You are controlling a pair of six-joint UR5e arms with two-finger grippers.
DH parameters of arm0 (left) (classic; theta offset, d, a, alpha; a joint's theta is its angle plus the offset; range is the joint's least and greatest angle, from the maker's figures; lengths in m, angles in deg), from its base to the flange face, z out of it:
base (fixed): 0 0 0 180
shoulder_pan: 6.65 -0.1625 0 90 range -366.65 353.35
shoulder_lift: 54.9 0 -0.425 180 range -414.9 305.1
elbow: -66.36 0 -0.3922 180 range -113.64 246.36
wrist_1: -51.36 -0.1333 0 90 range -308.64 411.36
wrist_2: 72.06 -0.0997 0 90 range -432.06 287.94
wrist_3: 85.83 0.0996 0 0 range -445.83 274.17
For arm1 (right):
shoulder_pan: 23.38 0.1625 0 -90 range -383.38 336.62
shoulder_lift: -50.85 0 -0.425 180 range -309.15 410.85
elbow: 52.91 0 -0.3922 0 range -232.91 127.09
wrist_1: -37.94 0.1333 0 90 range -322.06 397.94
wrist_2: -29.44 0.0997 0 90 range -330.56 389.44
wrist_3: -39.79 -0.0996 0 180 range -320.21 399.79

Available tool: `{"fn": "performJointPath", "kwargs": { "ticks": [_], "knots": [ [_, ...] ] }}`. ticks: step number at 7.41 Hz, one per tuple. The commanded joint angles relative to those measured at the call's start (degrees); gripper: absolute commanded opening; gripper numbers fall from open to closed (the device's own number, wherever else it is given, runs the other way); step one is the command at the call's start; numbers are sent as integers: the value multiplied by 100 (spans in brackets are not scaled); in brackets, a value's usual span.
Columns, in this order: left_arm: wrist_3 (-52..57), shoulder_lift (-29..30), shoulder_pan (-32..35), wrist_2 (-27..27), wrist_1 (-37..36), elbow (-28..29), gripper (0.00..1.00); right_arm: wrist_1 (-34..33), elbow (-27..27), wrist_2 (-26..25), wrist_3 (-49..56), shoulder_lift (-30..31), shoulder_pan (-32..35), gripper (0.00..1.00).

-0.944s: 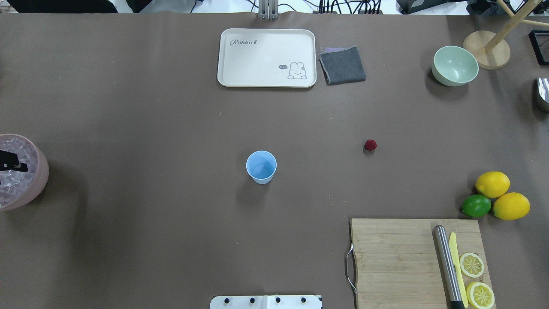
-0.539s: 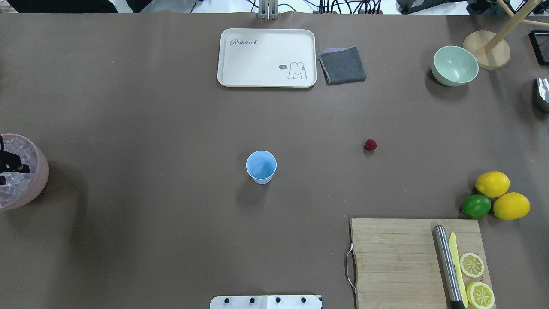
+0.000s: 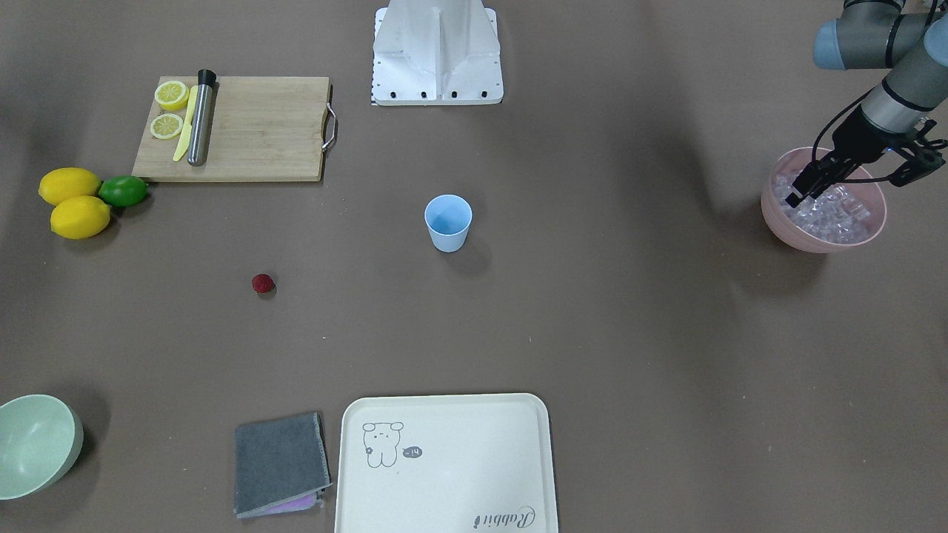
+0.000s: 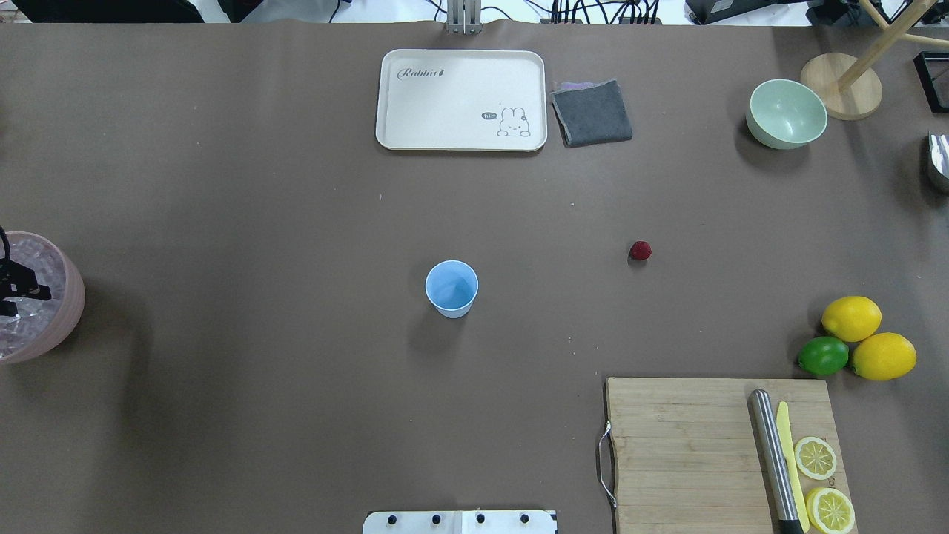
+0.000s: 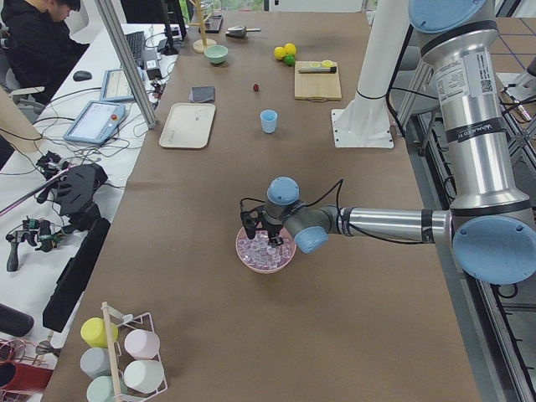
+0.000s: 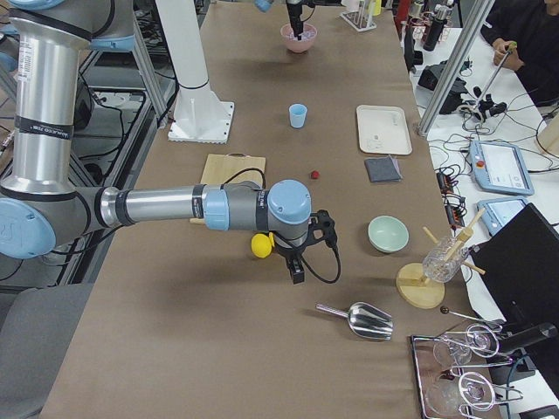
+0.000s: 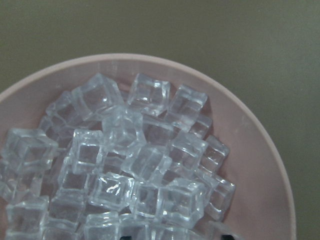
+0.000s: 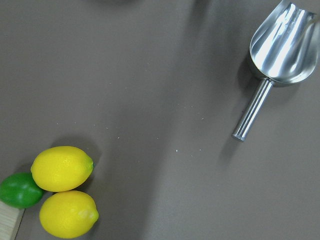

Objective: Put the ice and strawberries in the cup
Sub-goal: 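Close the left gripper on one clear ice cube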

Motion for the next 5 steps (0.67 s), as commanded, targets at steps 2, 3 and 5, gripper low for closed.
{"fn": "performJointPath", "kwargs": {
  "ticks": [2,3,5],
  "knots": [
    [-25,-11,30,87,-21,-57,0,0,0,0,-9,21,7,99],
    [-16,-63,65,280,-47,-214,0,0,0,8,-9,30,7,99],
    [167,-37,476,1131,-109,-321,0,0,0,17,-9,56,-1,99]
  ]
}}
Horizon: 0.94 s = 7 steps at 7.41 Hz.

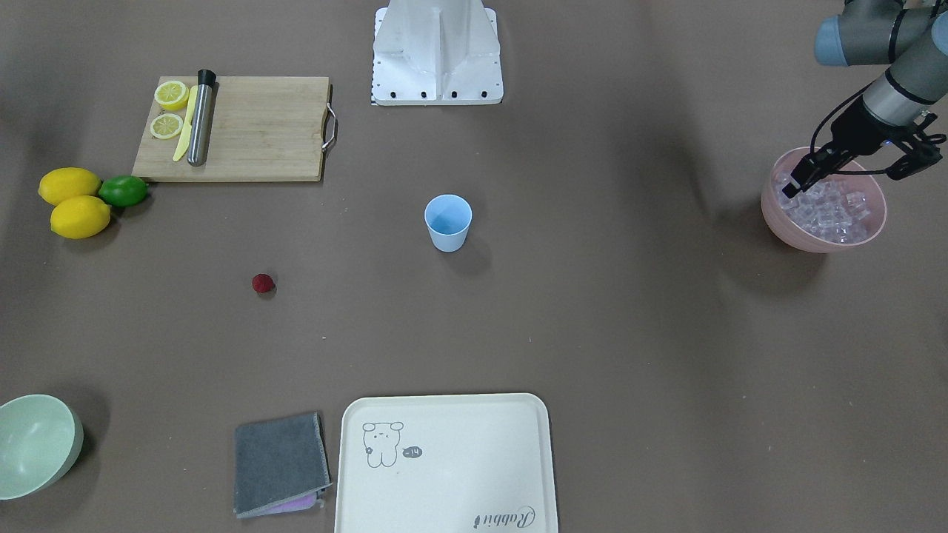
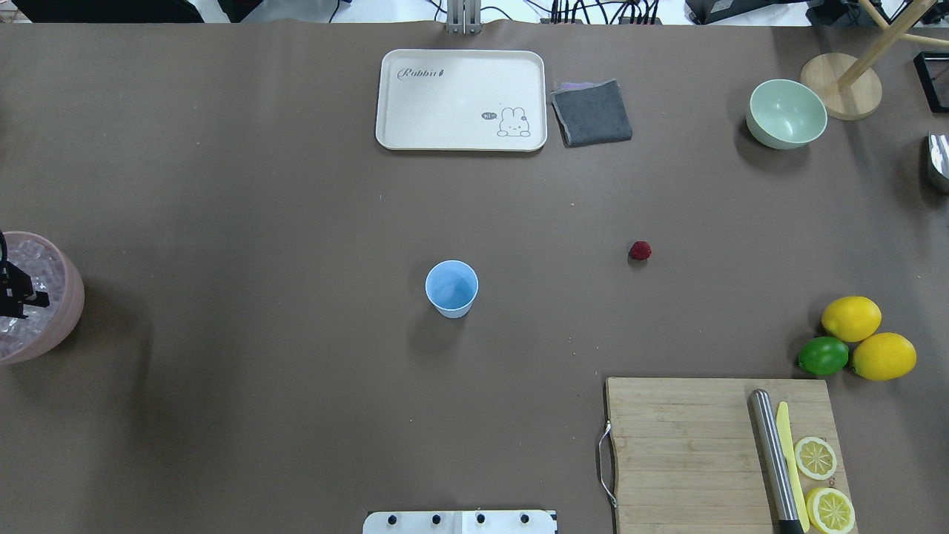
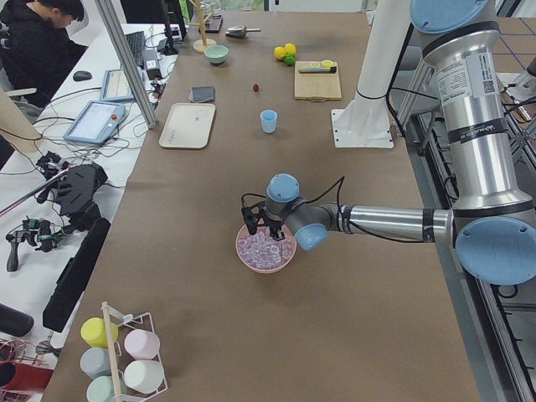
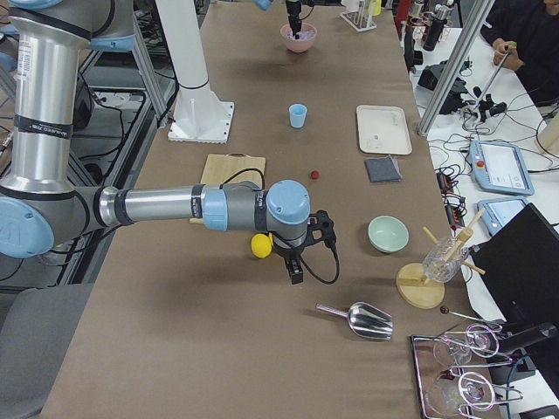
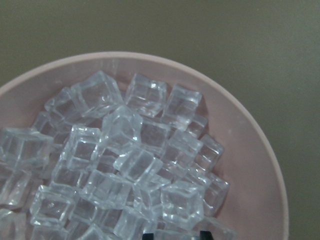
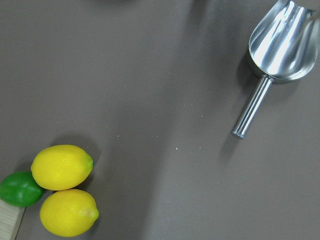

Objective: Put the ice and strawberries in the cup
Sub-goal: 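Close the left gripper on one clear ice cube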

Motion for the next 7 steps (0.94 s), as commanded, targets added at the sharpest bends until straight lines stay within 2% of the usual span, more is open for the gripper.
{"fn": "performJointPath", "kwargs": {
  "ticks": [1,4,7],
  "knots": [
    [423,-2,359,483,-69,-42,0,0,-13,4,0,19,-7,99],
    [453,207,509,527,-745,-594,0,0,14,-4,-359,-243,-76,99],
    [470,1600,212,527,-1849,-780,0,9,58,-13,-1079,-692,-585,100]
  ]
}}
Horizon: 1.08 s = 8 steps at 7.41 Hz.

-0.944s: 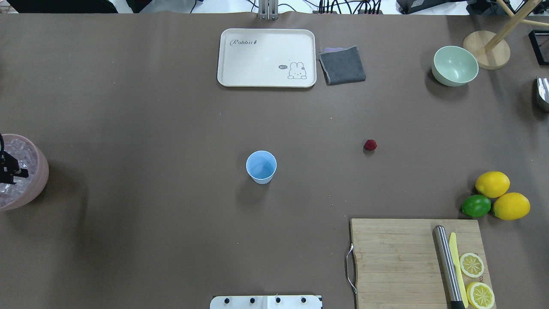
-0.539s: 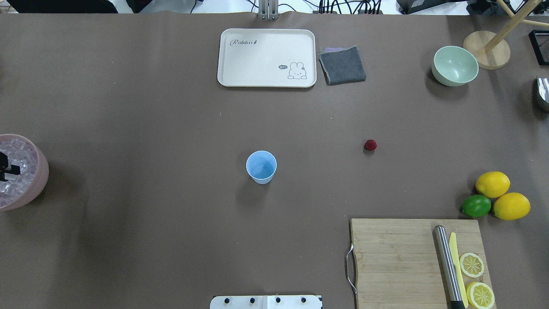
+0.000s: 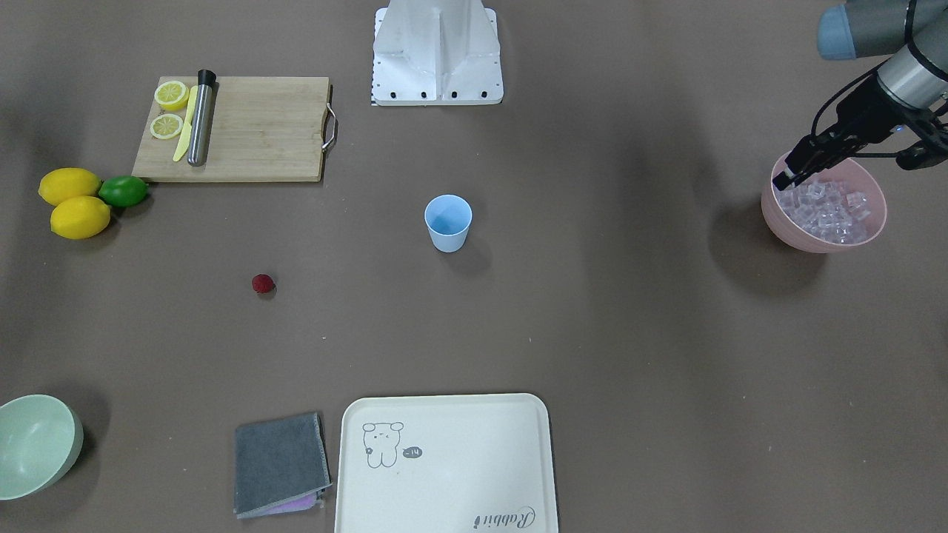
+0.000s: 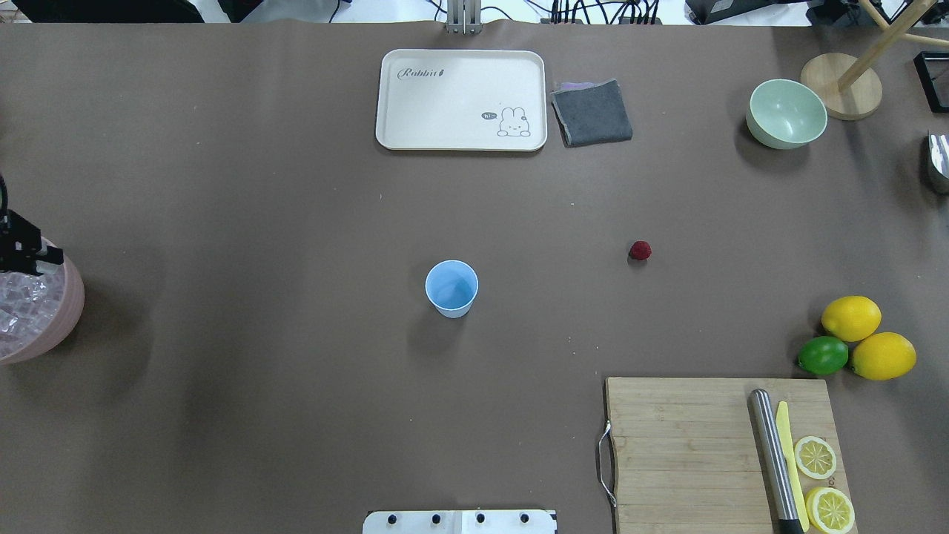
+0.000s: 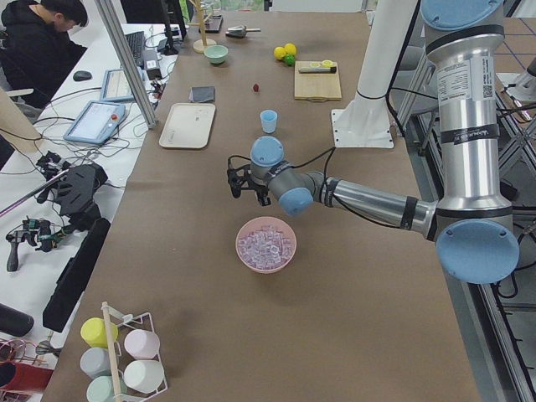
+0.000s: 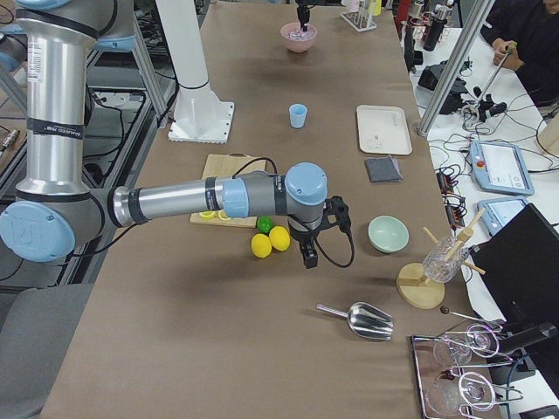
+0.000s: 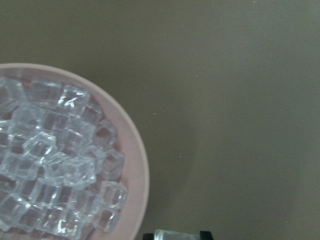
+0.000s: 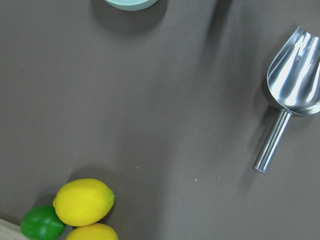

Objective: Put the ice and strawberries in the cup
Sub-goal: 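Close the left gripper on one clear ice cube, then carry the ice cube with the left gripper over the blue cup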

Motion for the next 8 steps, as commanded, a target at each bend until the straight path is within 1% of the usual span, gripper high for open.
{"fn": "performJointPath", "kwargs": {
  "ticks": [1,2,5,6,8],
  "knots": [
    [9,1327,-426,-40,-1247,-39,0,12,102,-3,-289,-222,-369,100],
    [0,1900,-654,-110,-1828,-39,0,12,112,-3,-307,-414,-441,100],
    [-131,3237,-1585,-1074,-3157,40,0,3,68,-3,-420,-714,-739,100],
    [-497,3624,-2006,-1321,-3344,144,0,3,103,-3,-665,-767,-836,100],
    [-772,4258,-2377,-1613,-3346,591,0,12,86,-12,-693,-768,-907,100]
  ]
}}
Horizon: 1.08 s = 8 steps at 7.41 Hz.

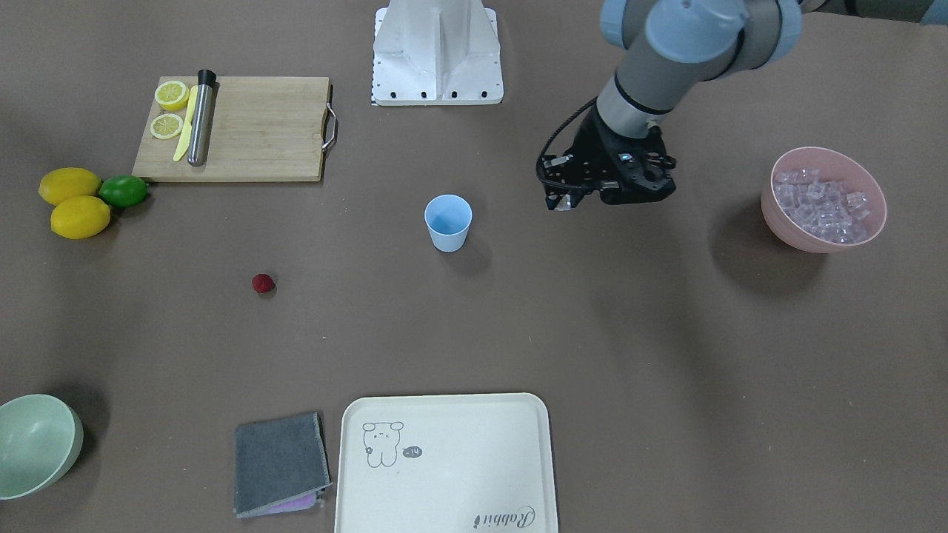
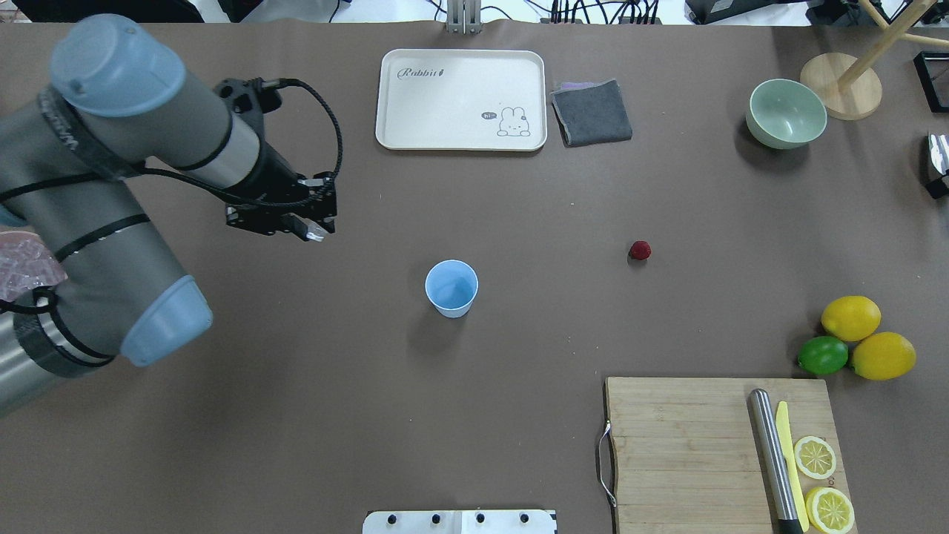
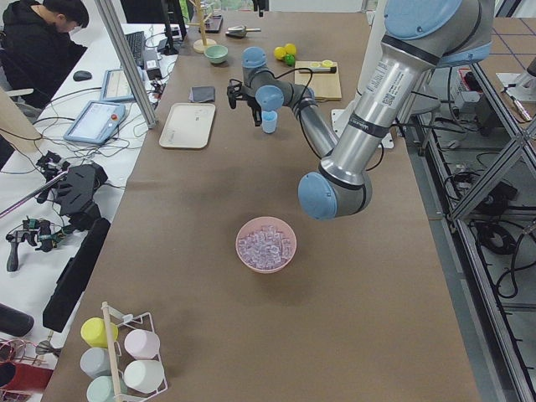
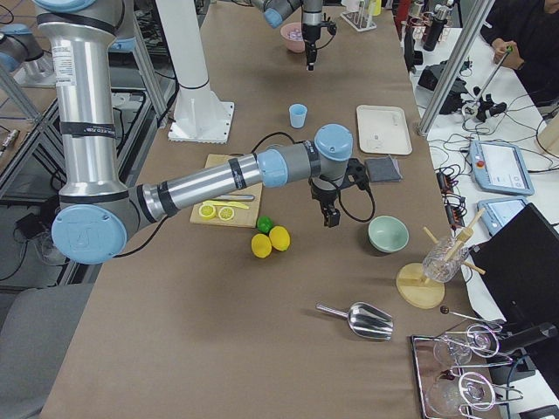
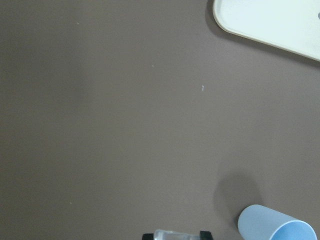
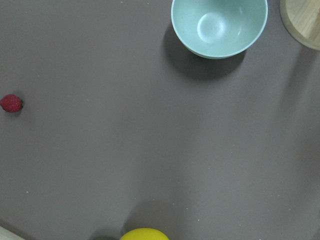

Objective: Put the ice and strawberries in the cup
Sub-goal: 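Carry the ice cube with the left gripper over the blue cup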

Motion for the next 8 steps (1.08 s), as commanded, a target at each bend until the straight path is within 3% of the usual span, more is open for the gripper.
{"fn": "performJointPath", "kwargs": {
  "ticks": [1,3,6,7,8],
  "knots": [
    [-313,742,-593,-601,-53,562,0,3,-10,-7,-34,-7,-54,100],
    [-358,1042,-833,-772,26,958,0,-5,-27,-15,-34,2,-63,100],
    [-341,1088,-1079,-1000,167,1075,0,-6,-18,-15,-34,63,-63,100],
    [-341,1088,-1079,-1000,167,1075,57,-6,-18,-7,-43,63,-63,100],
    [-332,1070,-1079,-1009,167,1075,90,-6,-18,-7,-43,80,-63,100]
  ]
}}
